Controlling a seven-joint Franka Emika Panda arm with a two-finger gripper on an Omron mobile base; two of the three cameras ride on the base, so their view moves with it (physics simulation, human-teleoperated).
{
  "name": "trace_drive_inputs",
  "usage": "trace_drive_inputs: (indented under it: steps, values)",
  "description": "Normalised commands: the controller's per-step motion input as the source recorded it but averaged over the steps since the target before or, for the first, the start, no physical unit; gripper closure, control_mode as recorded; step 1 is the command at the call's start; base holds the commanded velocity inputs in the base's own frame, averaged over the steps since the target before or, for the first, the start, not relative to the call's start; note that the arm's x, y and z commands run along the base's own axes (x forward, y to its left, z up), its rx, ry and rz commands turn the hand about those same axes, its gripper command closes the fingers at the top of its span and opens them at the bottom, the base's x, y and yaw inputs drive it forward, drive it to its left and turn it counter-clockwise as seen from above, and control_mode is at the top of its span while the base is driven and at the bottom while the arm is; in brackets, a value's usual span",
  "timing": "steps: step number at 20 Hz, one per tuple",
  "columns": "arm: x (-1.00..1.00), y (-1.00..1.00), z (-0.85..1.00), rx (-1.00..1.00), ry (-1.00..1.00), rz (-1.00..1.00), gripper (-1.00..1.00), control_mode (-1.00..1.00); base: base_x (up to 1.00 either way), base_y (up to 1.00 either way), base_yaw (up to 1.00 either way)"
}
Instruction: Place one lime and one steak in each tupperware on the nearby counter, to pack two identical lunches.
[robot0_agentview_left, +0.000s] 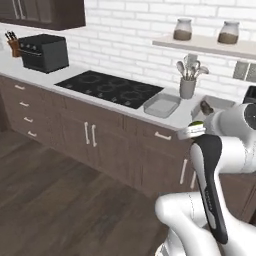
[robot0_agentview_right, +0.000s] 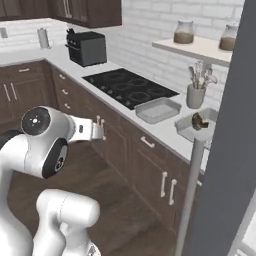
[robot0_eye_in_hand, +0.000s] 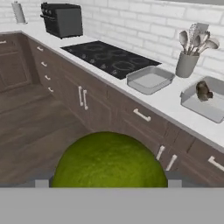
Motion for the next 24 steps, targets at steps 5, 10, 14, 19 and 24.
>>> trace_drive_inputs:
  steps: [5, 10, 14, 19, 24]
  values:
    - [0.0, 0.0, 0.0, 0.0, 0.0, 0.0, 1.0, 1.0, 0.99, -0.01, -0.51]
    - [0.0, 0.0, 0.0, 0.0, 0.0, 0.0, 1.0, 1.0, 0.66, -0.05, -0.69]
    - [0.0, 0.0, 0.0, 0.0, 0.0, 0.0, 1.0, 1.0, 0.71, 0.0, -0.75]
    - [0.0, 0.0, 0.0, 0.0, 0.0, 0.0, 1.0, 1.0, 0.86, 0.28, -0.65]
    - [0.0, 0.0, 0.0, 0.0, 0.0, 0.0, 1.0, 1.0, 0.52, 0.97, -0.42]
